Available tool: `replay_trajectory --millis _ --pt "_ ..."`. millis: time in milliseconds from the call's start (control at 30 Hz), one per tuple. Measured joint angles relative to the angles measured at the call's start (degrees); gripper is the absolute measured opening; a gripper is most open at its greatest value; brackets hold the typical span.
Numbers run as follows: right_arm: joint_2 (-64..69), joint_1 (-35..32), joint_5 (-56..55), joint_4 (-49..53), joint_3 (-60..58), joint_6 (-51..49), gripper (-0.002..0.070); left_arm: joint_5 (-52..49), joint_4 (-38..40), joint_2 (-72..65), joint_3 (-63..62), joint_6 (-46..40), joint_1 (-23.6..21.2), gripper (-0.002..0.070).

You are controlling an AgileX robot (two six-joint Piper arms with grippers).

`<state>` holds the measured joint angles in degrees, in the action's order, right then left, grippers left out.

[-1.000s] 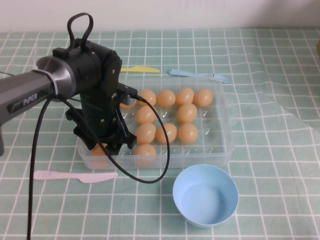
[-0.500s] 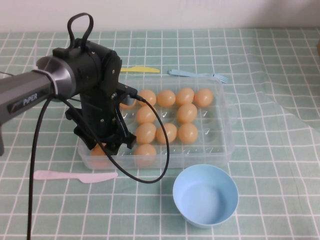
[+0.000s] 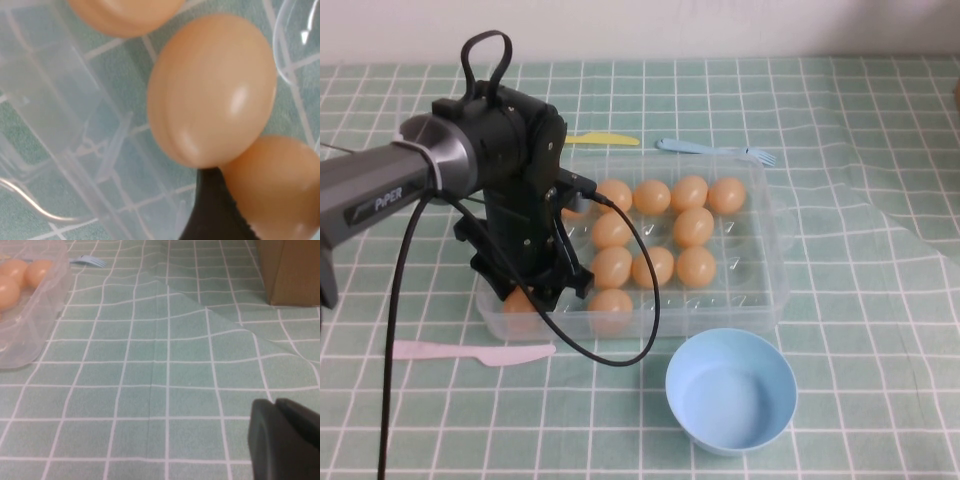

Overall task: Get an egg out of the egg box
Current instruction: Pick up the egg from the plastic box

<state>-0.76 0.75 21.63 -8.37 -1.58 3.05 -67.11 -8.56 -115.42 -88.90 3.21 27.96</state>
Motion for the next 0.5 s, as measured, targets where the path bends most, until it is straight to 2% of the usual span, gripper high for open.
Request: replay_trajectory --millis 133,500 --pt "0.00 0.00 0.00 0.00 0.00 0.00 -0.0017 0.09 0.00 0.00 -0.46 0.00 0.00 0.0346" --pt "0.00 0.00 0.00 0.00 0.00 0.00 -0.0017 -1.16 0.00 4.74 -0.60 0.00 0.40 0.0342"
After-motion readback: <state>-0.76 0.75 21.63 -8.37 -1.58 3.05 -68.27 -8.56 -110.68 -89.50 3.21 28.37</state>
